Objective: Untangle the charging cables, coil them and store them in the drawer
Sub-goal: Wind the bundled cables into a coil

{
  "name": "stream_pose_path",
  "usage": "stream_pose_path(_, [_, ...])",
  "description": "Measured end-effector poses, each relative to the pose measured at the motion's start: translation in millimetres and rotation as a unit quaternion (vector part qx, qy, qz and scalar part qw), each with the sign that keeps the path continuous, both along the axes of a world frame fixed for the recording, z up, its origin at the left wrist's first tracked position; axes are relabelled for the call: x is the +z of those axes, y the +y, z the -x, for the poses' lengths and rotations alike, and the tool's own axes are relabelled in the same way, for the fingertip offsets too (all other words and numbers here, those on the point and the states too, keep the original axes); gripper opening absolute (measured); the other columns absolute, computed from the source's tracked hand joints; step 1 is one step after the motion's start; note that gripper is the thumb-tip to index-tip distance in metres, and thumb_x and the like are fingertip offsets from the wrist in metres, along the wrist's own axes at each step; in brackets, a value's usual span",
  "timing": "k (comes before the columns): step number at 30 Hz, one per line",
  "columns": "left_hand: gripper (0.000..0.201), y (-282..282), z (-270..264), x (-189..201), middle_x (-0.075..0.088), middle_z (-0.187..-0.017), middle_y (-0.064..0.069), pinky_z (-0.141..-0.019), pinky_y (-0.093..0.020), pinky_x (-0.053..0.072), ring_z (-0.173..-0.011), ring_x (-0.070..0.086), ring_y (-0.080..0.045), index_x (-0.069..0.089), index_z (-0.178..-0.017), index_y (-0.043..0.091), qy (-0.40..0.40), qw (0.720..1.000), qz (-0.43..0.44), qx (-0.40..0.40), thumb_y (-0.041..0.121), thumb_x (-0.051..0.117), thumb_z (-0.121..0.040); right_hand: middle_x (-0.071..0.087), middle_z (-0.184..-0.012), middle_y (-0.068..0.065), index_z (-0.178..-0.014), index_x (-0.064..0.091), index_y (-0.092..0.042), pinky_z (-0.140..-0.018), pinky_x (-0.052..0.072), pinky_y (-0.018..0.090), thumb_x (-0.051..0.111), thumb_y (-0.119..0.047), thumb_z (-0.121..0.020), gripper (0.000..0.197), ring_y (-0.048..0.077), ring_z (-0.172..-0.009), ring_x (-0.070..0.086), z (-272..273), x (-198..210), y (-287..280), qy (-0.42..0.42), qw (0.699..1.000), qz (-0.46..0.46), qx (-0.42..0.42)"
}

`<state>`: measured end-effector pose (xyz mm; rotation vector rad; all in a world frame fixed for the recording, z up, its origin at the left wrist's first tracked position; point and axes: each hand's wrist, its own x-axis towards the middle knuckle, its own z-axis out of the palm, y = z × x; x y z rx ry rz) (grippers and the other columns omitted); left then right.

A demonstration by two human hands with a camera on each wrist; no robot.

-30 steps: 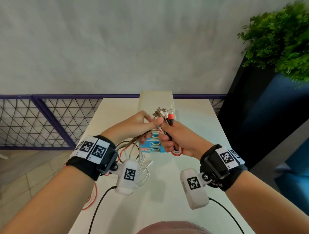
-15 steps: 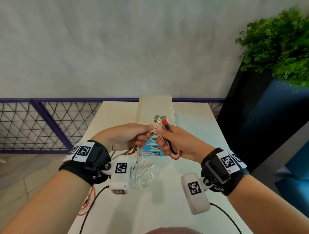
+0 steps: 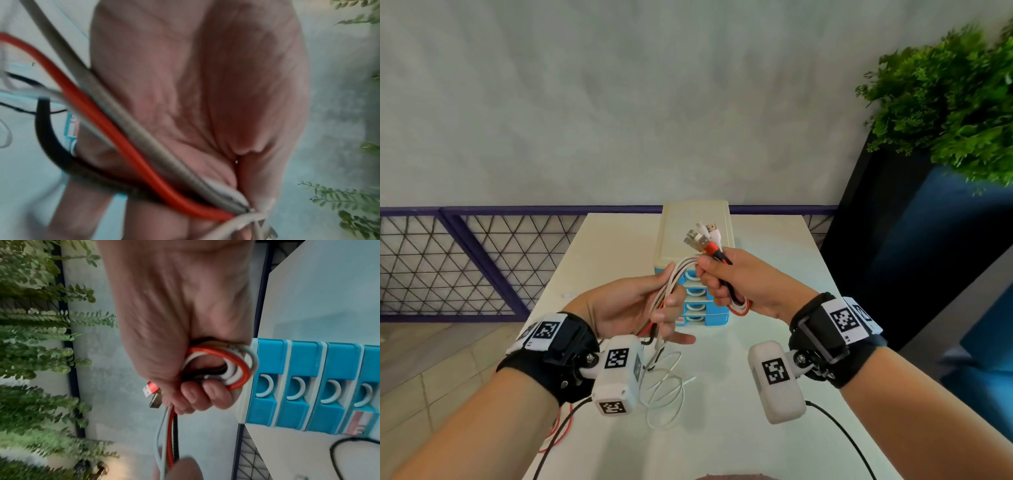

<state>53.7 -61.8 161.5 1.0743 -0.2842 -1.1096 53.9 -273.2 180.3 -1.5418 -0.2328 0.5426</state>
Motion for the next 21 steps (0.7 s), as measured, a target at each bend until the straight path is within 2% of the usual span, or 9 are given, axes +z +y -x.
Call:
stream_pose_path(4, [0.036, 2.1, 1.1, -5.2, 0.047, -0.062, 0.004, -0.111, -0.046, 0.033, -0.058, 0.05, -0.014, 0.049, -0.079, 0.015, -0.023, 1.0, 0.008, -0.007, 0.048, 0.046, -0.092, 0.044, -0.062, -0.002, -0.089, 0.053, -0.01, -0.048, 0.037, 0.018, 0.044, -0.023, -0.102, 0.02, 0.008, -0.05, 0.037, -7.7, -2.4, -5.7, -0.003, 1.0, 0.004, -0.027])
stream_pose_path(7, [0.033, -2.5, 2.4, -4.9, 0.047, -0.066, 0.003, -0.099, -0.035, 0.04, -0.065, 0.048, -0.016, 0.053, -0.082, 0.016, -0.061, 0.998, -0.01, -0.003, 0.048, 0.055, -0.088, 0.044, -0.062, -0.003, -0.087, 0.052, -0.011, -0.048, 0.037, 0.018, 0.044, -0.024, -0.102, 0.021, 0.007, -0.05, 0.037, -11.5, -6.0, -6.8, -0.002, 0.999, 0.001, -0.052])
stream_pose_path(9, [0.03, -1.9, 4.2, -3.8, 0.045, -0.066, 0.003, -0.095, -0.033, 0.038, -0.069, 0.047, -0.017, 0.052, -0.084, 0.016, -0.086, 0.996, -0.031, -0.005, 0.045, 0.05, -0.09, 0.044, -0.061, -0.003, -0.087, 0.051, -0.012, -0.047, 0.036, 0.018, 0.044, -0.024, -0.102, 0.021, 0.007, -0.05, 0.037, -12.9, -8.5, -9.6, 0.003, 0.998, -0.005, -0.067])
stream_pose_path(11, [0.027, -1.3, 5.3, -2.0, 0.041, -0.064, 0.004, -0.102, -0.036, 0.036, -0.062, 0.045, -0.015, 0.049, -0.081, 0.017, -0.109, 0.992, -0.071, 0.0, 0.039, 0.042, -0.094, 0.043, -0.061, -0.004, -0.086, 0.051, -0.012, -0.048, 0.036, 0.018, 0.043, -0.024, -0.102, 0.022, 0.007, -0.05, 0.036, -12.8, -11.6, -12.1, 0.007, 0.997, 0.0, -0.075])
stream_pose_path(12, [0.026, -3.2, 5.6, -1.3, 0.038, -0.062, 0.005, -0.099, -0.033, 0.04, -0.058, 0.041, -0.013, 0.046, -0.08, 0.017, -0.123, 0.988, -0.097, 0.012, 0.037, 0.039, -0.096, 0.042, -0.061, -0.004, -0.085, 0.05, -0.013, -0.048, 0.036, 0.018, 0.042, -0.025, -0.103, 0.023, 0.007, -0.051, 0.036, -12.7, -13.4, -12.0, 0.008, 0.997, 0.003, -0.082])
stream_pose_path(14, [0.028, -14.2, 8.3, 1.1, 0.033, -0.061, 0.005, -0.075, -0.023, 0.044, -0.053, 0.034, -0.009, 0.042, -0.078, 0.016, -0.163, 0.972, -0.156, 0.059, 0.031, 0.034, -0.101, 0.04, -0.062, -0.003, -0.083, 0.048, -0.014, -0.048, 0.035, 0.019, 0.039, -0.025, -0.103, 0.024, 0.008, -0.051, 0.035, -13.0, -16.5, -9.4, 0.004, 0.994, 0.012, -0.108])
stream_pose_path(16, [0.031, -28.4, 11.7, 1.9, 0.033, -0.061, 0.004, -0.06, -0.021, 0.034, -0.053, 0.031, -0.008, 0.04, -0.076, 0.016, -0.225, 0.941, -0.227, 0.11, 0.026, 0.03, -0.103, 0.039, -0.062, -0.002, -0.083, 0.047, -0.015, -0.049, 0.036, 0.02, 0.038, -0.025, -0.104, 0.025, 0.009, -0.051, 0.035, -14.1, -19.7, -5.4, -0.005, 0.99, 0.025, -0.138])
stream_pose_path(18, [0.032, -40.4, 15.3, 1.5, 0.037, -0.063, 0.005, -0.059, -0.024, 0.033, -0.058, 0.034, -0.011, 0.04, -0.075, 0.017, -0.304, 0.893, -0.304, 0.131, 0.027, 0.031, -0.103, 0.038, -0.061, -0.003, -0.083, 0.046, -0.014, -0.05, 0.037, 0.021, 0.038, -0.026, -0.103, 0.025, 0.009, -0.051, 0.035, -13.6, -22.3, -1.8, -0.008, 0.986, 0.032, -0.162])
stream_pose_path(21, [0.031, -53.9, 22.6, -0.8, 0.046, -0.069, 0.008, -0.061, -0.028, 0.035, -0.066, 0.044, -0.013, 0.039, -0.074, 0.023, -0.427, 0.79, -0.419, 0.133, 0.033, 0.03, -0.102, 0.037, -0.06, -0.003, -0.082, 0.045, -0.014, -0.048, 0.037, 0.021, 0.038, -0.027, -0.103, 0.026, 0.009, -0.05, 0.036, -13.3, -23.0, 2.1, 0.005, 0.984, 0.021, -0.177])
